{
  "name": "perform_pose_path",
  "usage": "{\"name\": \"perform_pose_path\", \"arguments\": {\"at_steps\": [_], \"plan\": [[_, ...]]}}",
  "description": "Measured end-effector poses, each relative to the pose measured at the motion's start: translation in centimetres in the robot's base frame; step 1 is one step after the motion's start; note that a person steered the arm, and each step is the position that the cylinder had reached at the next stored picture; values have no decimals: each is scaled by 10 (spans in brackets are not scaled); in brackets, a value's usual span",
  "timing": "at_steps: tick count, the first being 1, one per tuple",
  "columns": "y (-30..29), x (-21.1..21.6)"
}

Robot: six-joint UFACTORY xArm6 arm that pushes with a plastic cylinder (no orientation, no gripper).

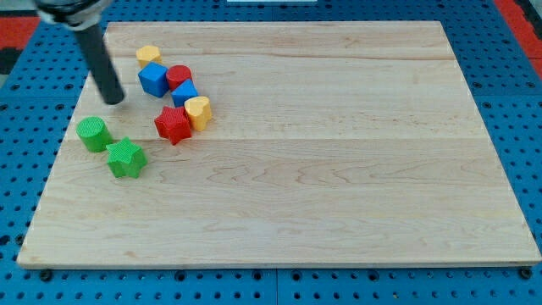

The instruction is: Make the red and blue blocks diagonal to each other

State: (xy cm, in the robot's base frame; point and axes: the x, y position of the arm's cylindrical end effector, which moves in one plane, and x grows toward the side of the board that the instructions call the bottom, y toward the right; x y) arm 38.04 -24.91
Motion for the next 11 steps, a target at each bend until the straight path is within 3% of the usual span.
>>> {"name": "perform_pose_path", "arguments": {"at_steps": [1, 2, 5, 6, 7, 8, 9, 10, 11], "plan": [[2, 53], [49, 72], [118, 61], [158, 33], [165, -24], [179, -30], [179, -11], [142, -34], [119, -7]]}}
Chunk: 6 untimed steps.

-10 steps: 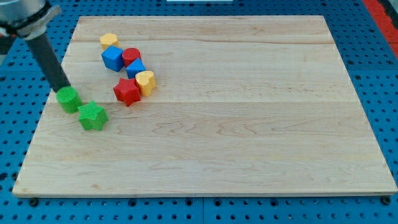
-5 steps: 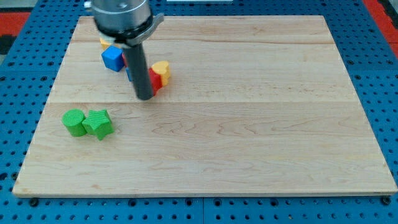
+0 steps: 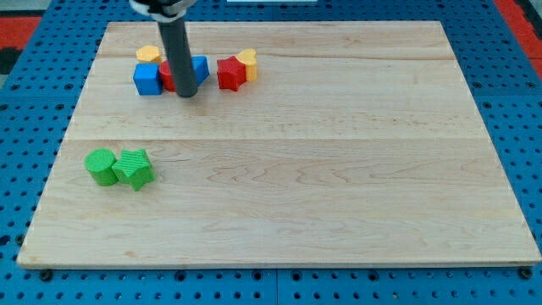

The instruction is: Make the red and blue blocks diagonal to each other

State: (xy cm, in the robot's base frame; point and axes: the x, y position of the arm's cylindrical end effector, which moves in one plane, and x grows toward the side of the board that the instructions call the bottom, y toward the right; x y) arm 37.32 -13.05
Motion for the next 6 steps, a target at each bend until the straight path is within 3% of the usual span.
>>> {"name": "perform_pose_path", "arguments": {"at_steps": [1, 2, 6], "plan": [[-50, 27], [-90, -24], [14, -107]]}}
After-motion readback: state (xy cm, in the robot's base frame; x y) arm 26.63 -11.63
